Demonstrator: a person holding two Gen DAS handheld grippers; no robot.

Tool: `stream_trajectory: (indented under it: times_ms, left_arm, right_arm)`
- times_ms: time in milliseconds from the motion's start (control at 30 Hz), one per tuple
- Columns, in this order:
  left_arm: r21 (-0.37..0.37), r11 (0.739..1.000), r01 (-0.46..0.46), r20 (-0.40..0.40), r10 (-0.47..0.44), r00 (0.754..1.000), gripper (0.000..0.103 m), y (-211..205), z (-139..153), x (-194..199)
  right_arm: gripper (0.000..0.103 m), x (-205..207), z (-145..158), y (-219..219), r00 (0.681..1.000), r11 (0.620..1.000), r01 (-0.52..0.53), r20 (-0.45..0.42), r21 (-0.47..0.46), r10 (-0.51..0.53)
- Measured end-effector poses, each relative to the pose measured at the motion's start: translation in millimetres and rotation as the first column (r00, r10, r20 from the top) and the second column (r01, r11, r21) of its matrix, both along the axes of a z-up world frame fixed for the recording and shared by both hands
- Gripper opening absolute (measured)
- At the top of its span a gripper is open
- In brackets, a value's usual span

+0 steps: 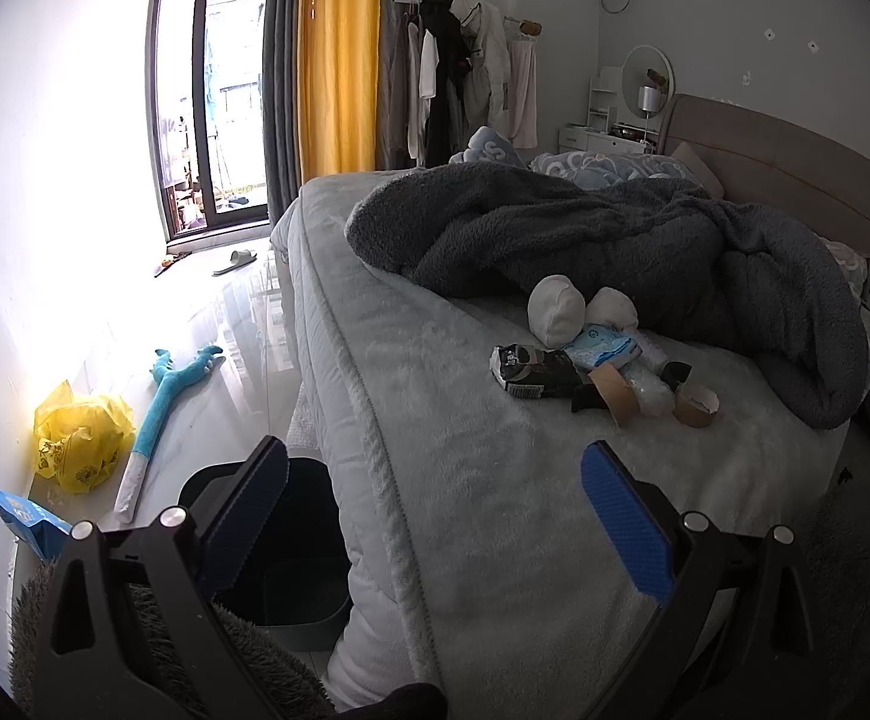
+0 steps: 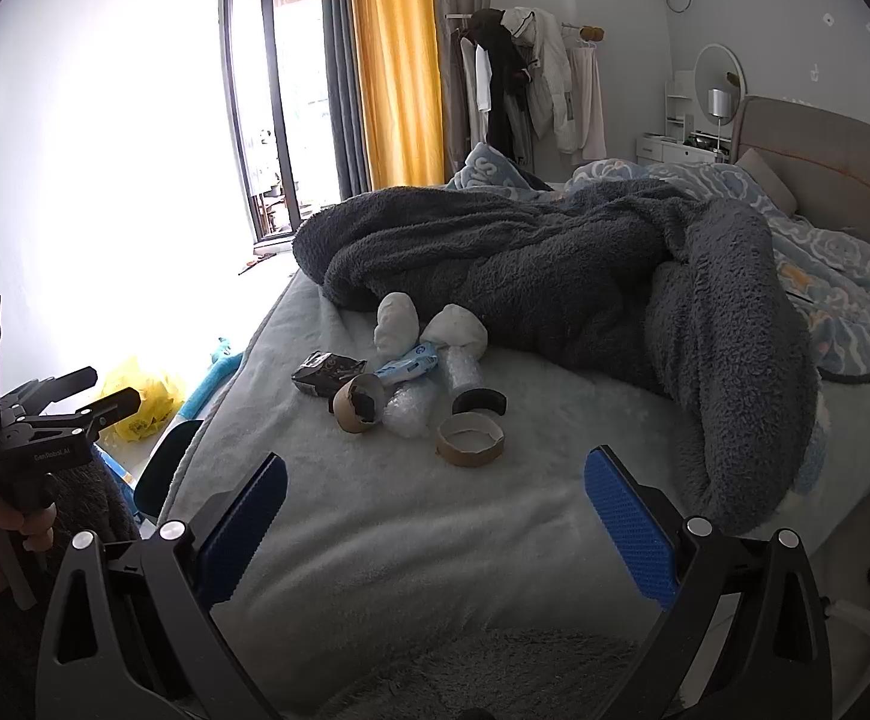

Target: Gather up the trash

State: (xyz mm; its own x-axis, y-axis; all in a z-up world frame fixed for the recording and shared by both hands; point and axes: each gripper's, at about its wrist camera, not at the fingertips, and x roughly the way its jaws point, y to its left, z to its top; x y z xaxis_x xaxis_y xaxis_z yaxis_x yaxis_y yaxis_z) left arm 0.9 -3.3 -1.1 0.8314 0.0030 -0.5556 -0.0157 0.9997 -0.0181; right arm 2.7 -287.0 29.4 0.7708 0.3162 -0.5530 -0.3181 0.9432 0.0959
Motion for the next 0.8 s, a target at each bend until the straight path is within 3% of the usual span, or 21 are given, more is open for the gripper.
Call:
stream_trajectory:
  times_ms: [800]
  left_arm:
    - [-0.003, 1.000, -0.003, -0.008, 0.003, 1.000, 0.100, 2.8, -7.7, -0.4]
  right_arm:
    - [0.101, 1.1, -1.3, 1.2, 1.000, 1.000, -0.001, -0.001, -0.006, 0.001]
